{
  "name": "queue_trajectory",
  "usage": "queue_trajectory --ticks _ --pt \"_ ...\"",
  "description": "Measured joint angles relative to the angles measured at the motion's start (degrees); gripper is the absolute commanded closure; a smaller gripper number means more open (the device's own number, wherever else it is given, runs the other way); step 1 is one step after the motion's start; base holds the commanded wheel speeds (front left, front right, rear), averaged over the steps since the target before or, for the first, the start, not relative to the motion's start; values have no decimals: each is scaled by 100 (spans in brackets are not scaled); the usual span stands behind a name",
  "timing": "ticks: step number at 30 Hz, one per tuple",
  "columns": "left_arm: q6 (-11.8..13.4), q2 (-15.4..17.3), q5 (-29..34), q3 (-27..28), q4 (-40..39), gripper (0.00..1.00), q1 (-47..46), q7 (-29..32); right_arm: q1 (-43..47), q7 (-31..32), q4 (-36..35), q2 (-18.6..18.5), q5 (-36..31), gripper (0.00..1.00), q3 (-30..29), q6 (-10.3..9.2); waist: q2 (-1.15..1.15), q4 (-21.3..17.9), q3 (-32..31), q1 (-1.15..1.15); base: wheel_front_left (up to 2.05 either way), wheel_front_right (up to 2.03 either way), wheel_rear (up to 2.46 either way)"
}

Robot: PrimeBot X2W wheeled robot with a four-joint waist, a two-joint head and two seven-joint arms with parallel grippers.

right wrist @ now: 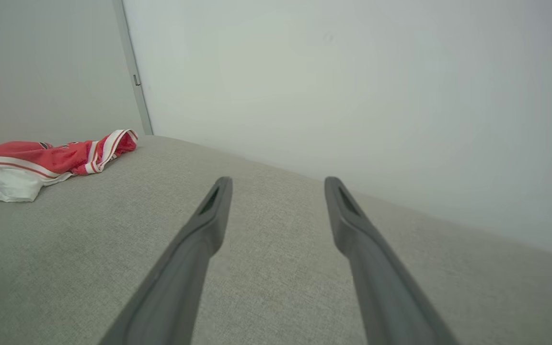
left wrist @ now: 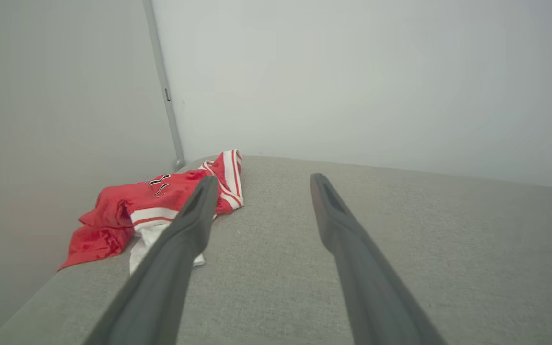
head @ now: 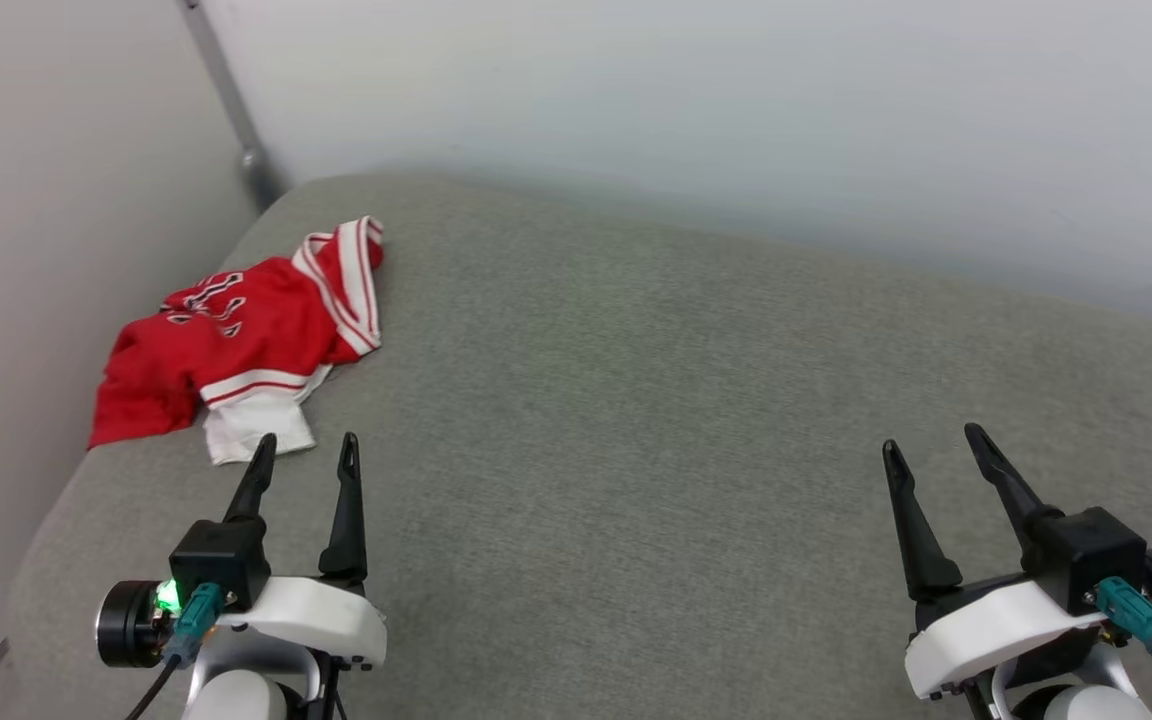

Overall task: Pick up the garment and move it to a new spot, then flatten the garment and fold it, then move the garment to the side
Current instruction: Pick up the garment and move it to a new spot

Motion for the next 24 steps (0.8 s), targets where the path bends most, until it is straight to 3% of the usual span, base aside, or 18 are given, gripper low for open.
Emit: queue_trajectory --ticks 13,24 --pt "-2 -27 -45 368 8 0 17 0 -114 7 37 1 0 0 248 0 0 1227 54 0 0 0 0" --pt "-53 -64 -44 565 -11 0 36 0 -293 31 79 2 0 0 355 0 0 1335 179 0 0 0 0"
